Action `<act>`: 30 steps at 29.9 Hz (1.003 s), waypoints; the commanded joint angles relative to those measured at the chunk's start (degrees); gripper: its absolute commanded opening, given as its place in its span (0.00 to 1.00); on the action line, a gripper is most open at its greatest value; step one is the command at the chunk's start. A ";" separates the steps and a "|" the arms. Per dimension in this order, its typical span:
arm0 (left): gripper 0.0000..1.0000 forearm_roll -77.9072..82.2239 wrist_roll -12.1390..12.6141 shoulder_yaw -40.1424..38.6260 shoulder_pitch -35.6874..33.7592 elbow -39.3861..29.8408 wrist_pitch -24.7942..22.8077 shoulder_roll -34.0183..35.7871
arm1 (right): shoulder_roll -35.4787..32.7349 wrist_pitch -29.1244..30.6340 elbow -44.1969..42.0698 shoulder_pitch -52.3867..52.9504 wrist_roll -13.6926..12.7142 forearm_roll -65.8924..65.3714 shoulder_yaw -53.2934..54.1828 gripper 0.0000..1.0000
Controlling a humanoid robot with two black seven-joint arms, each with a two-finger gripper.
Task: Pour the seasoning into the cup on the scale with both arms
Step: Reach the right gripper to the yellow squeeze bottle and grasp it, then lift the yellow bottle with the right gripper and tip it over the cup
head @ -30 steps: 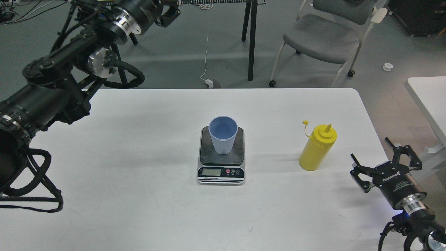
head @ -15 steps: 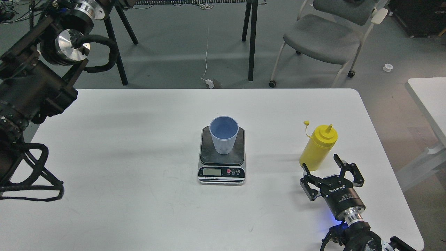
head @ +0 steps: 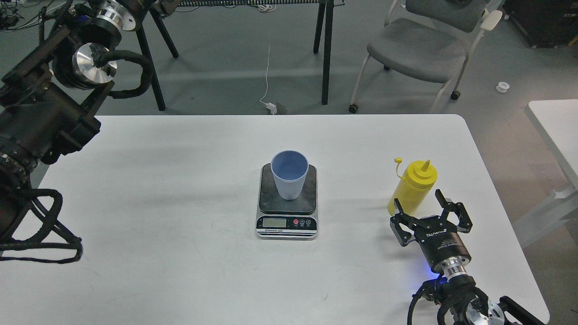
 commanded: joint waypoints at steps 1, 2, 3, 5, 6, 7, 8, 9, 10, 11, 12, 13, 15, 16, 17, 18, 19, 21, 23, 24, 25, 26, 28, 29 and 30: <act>1.00 0.05 -0.08 0.04 0.01 0.00 0.00 -0.04 | 1.09 0.00 -2.34 1.28 0.08 0.00 0.80 0.99; 1.00 0.05 0.01 0.13 0.01 0.00 0.00 -0.04 | 1.71 0.00 -3.13 1.89 0.08 0.00 0.89 0.99; 1.00 0.05 0.01 0.13 -0.08 0.00 0.00 -0.04 | 2.41 0.00 -4.18 2.68 0.08 0.00 0.98 0.99; 1.00 0.14 -0.08 0.13 0.01 0.00 0.00 -0.04 | 3.03 0.00 -6.03 3.83 0.00 0.00 1.07 0.98; 1.00 0.14 0.01 0.13 0.01 0.00 0.00 -0.04 | 3.21 0.00 -6.91 4.44 0.00 0.00 1.07 0.98; 1.00 0.23 0.01 0.13 0.01 0.00 0.09 -0.04 | 3.64 0.00 -7.87 5.23 0.08 0.00 1.07 0.97; 1.00 0.23 0.01 0.22 0.09 0.00 0.09 -0.04 | 4.26 0.00 -9.19 5.94 0.08 0.00 1.07 0.97; 1.00 0.32 0.01 0.22 0.27 0.00 0.09 -0.04 | 5.05 0.00 -10.51 6.64 0.08 0.00 1.07 0.95; 1.00 0.32 -0.08 0.22 0.71 0.00 0.09 -0.04 | 5.66 0.00 -11.57 7.26 0.08 0.00 1.07 0.94; 1.00 0.32 -0.08 0.22 1.06 -0.09 0.09 -0.04 | 5.93 0.00 -12.62 7.87 0.26 0.00 1.07 0.92; 1.00 0.32 -0.08 0.22 1.15 -0.09 0.09 -0.13 | 6.02 0.00 -13.15 8.40 0.35 0.00 1.07 0.91; 1.00 0.32 -0.08 0.22 1.24 -0.09 0.09 -0.04 | 5.93 0.00 -13.51 8.75 0.43 0.00 1.07 0.89; 1.00 0.32 -0.17 0.22 1.32 -0.27 0.00 -0.04 | 6.02 0.00 -13.77 9.28 0.44 -0.26 0.98 0.82; 1.00 0.32 -0.17 0.30 1.32 -0.27 0.09 -0.04 | 6.02 0.00 -13.77 9.46 0.44 -0.35 0.98 0.77; 1.00 0.32 -0.17 0.30 1.41 -0.27 0.00 -0.13 | 6.02 0.00 -13.77 9.72 0.44 -0.35 0.98 0.73; 1.00 0.32 -0.17 0.30 1.41 -0.27 0.09 -0.13 | 6.02 0.00 -13.77 9.90 0.44 -0.35 0.98 0.66; 1.00 0.32 -0.17 0.30 1.33 -0.27 0.09 -0.13 | 6.02 0.00 -13.69 10.07 0.61 -0.35 0.89 0.58; 1.00 0.32 -0.17 0.30 1.32 -0.44 0.18 -0.13 | 6.02 0.00 -13.42 10.86 0.79 -0.44 0.89 0.47; 1.00 0.32 -0.17 0.22 1.24 -0.62 0.26 -0.13 | 5.50 0.00 -13.25 12.44 1.40 -0.62 0.98 0.43; 1.00 0.32 -0.17 0.22 1.24 -0.62 0.26 -0.04 | 5.06 0.00 -13.16 13.40 1.58 -1.23 0.98 0.43; 1.00 0.23 -0.17 0.22 1.24 -0.62 0.09 0.05 | 4.10 0.00 -13.07 14.63 1.66 -2.71 0.98 0.43; 1.00 0.23 -0.17 0.13 1.32 -0.62 0.09 0.05 | 2.70 0.00 -13.07 15.69 1.75 -4.55 1.07 0.43; 1.00 -0.30 -0.17 -0.13 1.50 -0.62 -0.09 0.48 | -0.38 0.00 -12.98 18.67 2.63 -10.17 1.51 0.42; 1.00 -0.39 -0.17 -0.40 1.67 -0.62 -0.17 1.09 | -1.35 0.00 -12.81 20.08 3.50 -12.81 1.68 0.41; 1.00 -0.47 -0.17 -0.66 2.20 -0.62 -0.44 1.54 | -2.06 0.00 -12.46 21.49 4.21 -15.27 1.86 0.41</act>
